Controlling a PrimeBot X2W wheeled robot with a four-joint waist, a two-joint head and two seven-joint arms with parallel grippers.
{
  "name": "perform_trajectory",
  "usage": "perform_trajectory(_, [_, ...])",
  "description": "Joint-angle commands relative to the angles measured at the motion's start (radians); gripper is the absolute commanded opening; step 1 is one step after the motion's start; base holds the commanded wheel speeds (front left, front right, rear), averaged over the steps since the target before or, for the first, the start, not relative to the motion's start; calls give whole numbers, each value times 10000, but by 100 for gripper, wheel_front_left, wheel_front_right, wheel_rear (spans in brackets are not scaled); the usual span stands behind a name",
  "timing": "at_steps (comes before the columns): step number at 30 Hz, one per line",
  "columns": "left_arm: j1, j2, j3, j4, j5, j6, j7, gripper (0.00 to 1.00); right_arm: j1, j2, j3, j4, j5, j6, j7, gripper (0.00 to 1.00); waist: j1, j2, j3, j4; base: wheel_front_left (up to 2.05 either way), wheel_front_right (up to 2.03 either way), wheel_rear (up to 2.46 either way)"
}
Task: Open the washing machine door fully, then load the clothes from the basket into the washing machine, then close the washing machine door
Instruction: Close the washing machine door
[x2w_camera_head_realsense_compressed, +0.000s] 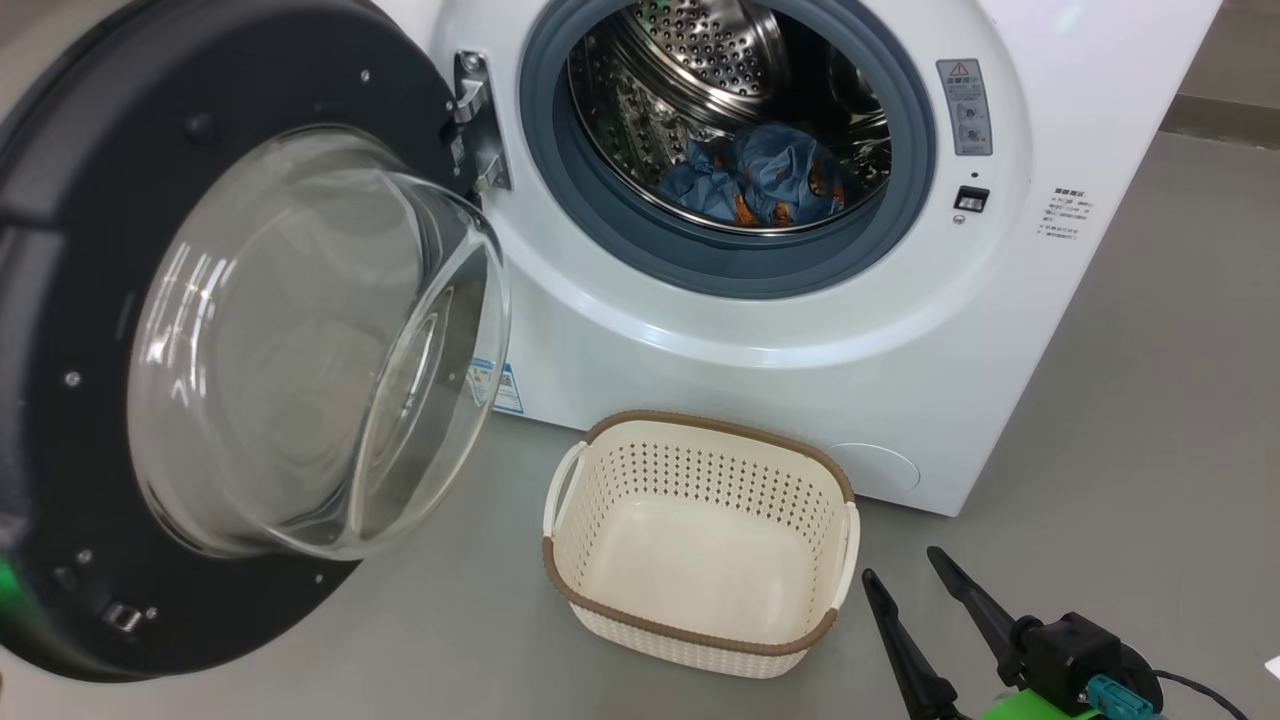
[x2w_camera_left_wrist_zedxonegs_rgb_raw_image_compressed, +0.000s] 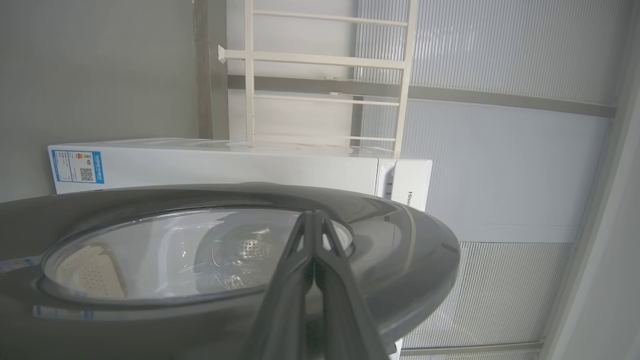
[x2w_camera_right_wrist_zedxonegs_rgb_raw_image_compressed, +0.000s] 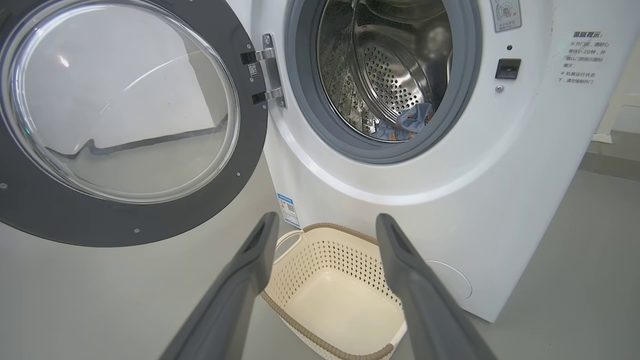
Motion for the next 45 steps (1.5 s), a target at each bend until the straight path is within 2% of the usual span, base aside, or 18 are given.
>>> perform_trajectory(1, [119, 236, 145, -412, -143, -61, 299, 0, -45, -34, 192, -265, -23, 62, -48, 100, 0, -1, -1, 28, 0, 0, 0])
perform_trajectory(8, [748, -350, 103, -1468, -524, 39, 1042, 0, -56, 29, 176, -278, -32, 62, -48, 100, 0, -1, 0, 129, 0, 0, 0])
perform_trajectory(16, [1855, -1133, -259, -3508, -709, 534, 1877, 0, -72, 114, 143, -291, -49, 62, -48, 100, 0, -1, -28, 167, 0, 0, 0])
perform_trajectory(23, [2572, -1642, -519, -4964, -824, 834, 2318, 0, -58, 172, 144, -296, -51, 62, -48, 100, 0, -1, -23, 114, 0, 0, 0])
perform_trajectory(29, [3242, -2294, -855, -6431, -989, 1036, 2610, 0, -72, 221, 148, -300, -31, 62, -48, 100, 0, -1, 5, -39, 0, 0, 0])
perform_trajectory(35, [3671, -2750, -1467, -7415, -1204, 1044, 2614, 0, -83, 199, 181, -283, -2, 62, -48, 100, 0, -1, -11, -267, 0, 0, 0])
perform_trajectory(45, [3917, -2917, -3038, -7939, -1560, 681, 2071, 0, -100, 185, 230, -284, 3, 62, -48, 100, 0, -1, -58, -988, 0, 0, 0])
